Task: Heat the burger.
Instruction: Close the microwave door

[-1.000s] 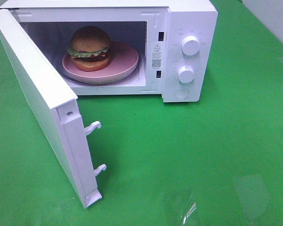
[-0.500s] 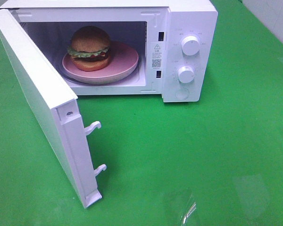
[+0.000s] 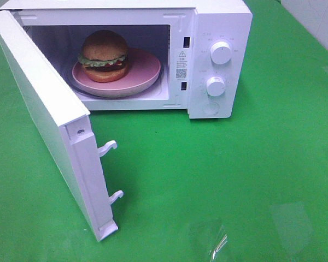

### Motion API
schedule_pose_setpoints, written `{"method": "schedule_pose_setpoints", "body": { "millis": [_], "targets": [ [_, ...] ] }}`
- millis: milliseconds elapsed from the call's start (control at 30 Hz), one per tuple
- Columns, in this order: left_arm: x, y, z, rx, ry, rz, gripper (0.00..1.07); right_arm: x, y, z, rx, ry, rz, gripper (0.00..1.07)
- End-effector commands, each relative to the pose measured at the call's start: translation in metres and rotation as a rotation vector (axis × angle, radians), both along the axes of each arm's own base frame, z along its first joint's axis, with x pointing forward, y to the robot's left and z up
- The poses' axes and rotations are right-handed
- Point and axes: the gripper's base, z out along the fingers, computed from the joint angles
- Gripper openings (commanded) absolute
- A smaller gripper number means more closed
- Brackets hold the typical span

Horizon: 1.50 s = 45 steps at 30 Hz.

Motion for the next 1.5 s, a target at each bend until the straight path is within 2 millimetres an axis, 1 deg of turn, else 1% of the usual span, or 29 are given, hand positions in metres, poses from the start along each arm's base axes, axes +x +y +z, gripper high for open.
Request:
{"method": "schedule_pose_setpoints", "body": {
  "millis": [33, 1167, 1233, 1367, 1467, 1500],
  "targets": [
    [0.001, 0.0, 0.001, 0.005, -0.013, 0.005, 1.01, -0.004, 0.0, 0.0, -0.009, -0.032, 0.003, 0.71],
    [0.001, 0.0, 0.001, 0.004, -0.013, 0.005, 1.01, -0.004, 0.0, 0.0, -0.009, -0.032, 0.003, 0.71],
    [0.0, 0.0, 0.002, -0.002, -0.022, 0.003, 1.01, -0.004, 0.0, 0.0, -0.009, -0.032, 0.003, 0.71],
    [0.0, -0.002, 0.013, -0.03, -0.105, -0.004, 1.01, -0.004, 0.0, 0.0, -0.009, -0.032, 0.003, 0.71],
    [0.001, -0.002, 0.014, -0.03, -0.117, -0.002, 1.0, -0.004, 0.0, 0.0, -0.009, -0.032, 0.003, 0.71],
    [0.001, -0.001, 0.017, -0.031, -0.147, 0.001, 0.97, -0.004, 0.0, 0.0, -0.009, -0.032, 0.003, 0.71]
  ]
}}
